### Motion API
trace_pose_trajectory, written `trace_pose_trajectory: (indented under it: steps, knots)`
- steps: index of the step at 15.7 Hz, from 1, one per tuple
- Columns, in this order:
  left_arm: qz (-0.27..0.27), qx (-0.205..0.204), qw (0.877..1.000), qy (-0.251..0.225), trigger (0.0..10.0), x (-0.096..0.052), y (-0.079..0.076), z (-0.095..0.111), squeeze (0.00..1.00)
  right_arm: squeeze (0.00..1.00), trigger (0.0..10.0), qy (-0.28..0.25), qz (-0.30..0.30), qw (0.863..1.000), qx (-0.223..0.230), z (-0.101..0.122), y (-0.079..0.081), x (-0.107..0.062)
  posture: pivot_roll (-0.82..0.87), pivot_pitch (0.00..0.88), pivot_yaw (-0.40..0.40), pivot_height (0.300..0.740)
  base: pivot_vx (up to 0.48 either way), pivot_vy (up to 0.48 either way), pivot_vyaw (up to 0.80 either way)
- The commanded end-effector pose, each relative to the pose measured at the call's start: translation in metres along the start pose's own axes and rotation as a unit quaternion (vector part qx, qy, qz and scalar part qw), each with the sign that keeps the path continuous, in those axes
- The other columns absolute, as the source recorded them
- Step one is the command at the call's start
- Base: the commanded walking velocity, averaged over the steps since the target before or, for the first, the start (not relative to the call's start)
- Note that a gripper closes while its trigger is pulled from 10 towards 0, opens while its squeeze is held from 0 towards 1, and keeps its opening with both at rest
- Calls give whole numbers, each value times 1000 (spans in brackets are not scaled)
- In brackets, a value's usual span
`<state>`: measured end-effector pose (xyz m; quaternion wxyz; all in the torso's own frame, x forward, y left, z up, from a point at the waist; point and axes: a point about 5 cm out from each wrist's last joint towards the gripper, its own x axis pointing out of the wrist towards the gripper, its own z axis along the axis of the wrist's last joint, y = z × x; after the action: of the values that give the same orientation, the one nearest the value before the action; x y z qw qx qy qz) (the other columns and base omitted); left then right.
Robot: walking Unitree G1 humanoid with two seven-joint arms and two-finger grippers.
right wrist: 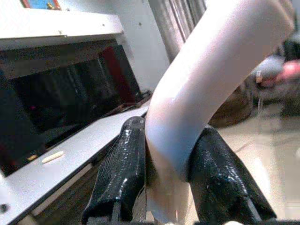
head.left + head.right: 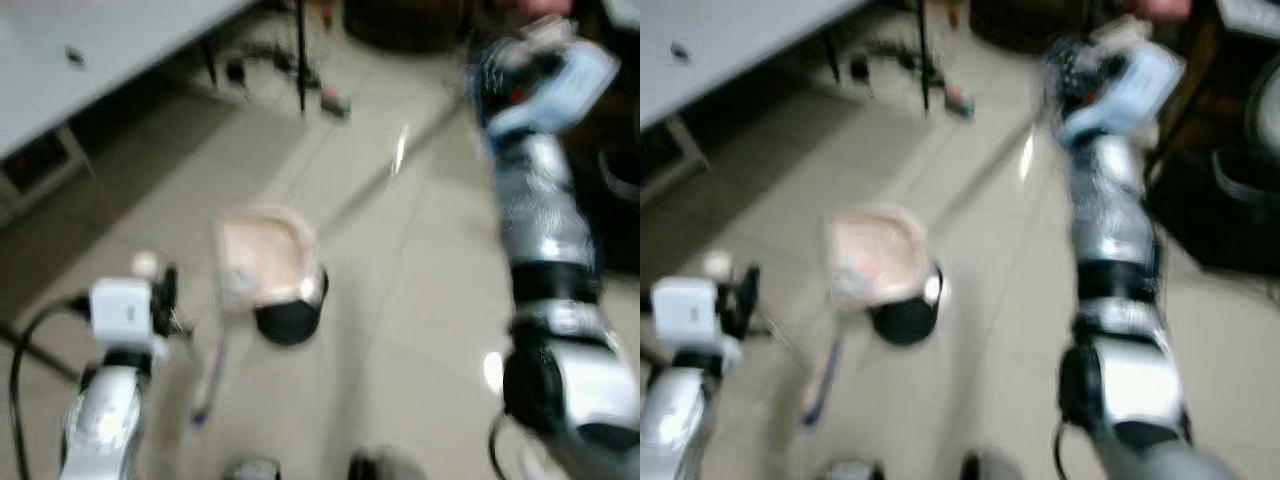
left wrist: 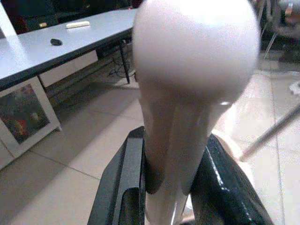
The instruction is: Sweep floor
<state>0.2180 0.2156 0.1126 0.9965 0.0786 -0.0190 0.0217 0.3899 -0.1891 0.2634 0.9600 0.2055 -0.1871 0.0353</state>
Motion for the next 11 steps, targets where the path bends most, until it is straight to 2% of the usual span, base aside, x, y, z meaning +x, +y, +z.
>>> trace_pose_trajectory:
  steps: [1, 7, 11]
  knots:
    - [1, 6, 1000, -21, 10000, 0, 3, 10, 0, 0, 10000, -36, 21, 999, 12, 12, 14, 5, 148, 111, -27, 740, 375, 0, 0]
    - [-6, 4, 1000, -19, 10000, 0, 1, 8, 0, 0, 10000, -32, 3, 999, 27, 10, 5, 4, 139, 114, -23, 740, 346, 0, 0]
    - [-9, 0, 1000, -17, 10000, -1, 0, 7, 0, 0, 10000, -25, -8, 999, 37, 5, 1, 2, 139, 113, -23, 740, 0, 0, 0]
